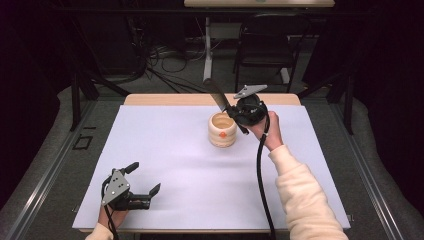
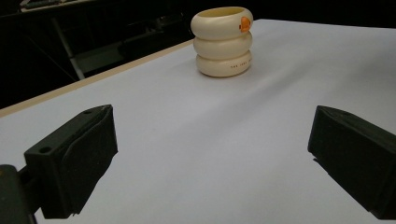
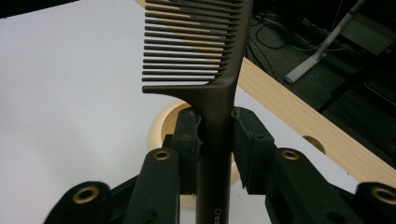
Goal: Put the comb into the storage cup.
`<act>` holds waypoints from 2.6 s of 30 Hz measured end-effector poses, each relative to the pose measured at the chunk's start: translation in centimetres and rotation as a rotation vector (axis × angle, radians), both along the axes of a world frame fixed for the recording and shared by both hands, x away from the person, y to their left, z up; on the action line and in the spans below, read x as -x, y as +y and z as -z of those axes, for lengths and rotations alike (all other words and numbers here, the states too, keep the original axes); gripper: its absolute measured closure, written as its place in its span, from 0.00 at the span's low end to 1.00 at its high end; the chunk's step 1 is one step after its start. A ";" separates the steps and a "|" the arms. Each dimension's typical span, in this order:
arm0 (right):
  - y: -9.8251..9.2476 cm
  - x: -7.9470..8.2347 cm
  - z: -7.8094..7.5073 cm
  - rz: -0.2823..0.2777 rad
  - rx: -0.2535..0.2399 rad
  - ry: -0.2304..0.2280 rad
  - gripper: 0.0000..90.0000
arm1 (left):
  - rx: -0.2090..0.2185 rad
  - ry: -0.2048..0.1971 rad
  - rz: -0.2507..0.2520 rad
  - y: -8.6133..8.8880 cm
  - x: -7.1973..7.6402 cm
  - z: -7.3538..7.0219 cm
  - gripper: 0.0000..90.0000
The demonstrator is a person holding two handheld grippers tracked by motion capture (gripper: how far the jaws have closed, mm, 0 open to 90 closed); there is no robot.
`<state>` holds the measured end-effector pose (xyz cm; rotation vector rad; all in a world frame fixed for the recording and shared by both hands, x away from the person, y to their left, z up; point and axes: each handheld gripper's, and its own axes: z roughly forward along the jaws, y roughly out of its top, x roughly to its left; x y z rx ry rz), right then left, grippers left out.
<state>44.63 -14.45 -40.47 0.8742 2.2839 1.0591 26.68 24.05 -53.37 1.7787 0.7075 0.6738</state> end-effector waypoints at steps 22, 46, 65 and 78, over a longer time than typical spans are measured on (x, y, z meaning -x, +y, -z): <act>0.7 -0.7 -0.6 0.016 -0.058 -0.050 0.80 | 0.000 -0.003 0.001 0.1 0.0 0.0 0.01; 1.0 -1.5 -0.4 0.037 -0.132 -0.087 0.80 | 0.001 -0.001 0.004 0.1 0.0 0.0 0.01; 1.9 -1.9 -0.2 0.040 -0.205 -0.140 0.80 | -0.003 -0.002 0.002 0.1 0.0 -0.1 0.01; 2.7 -2.3 0.4 0.043 -0.221 -0.151 0.80 | 0.003 0.001 0.001 0.1 0.0 0.0 0.01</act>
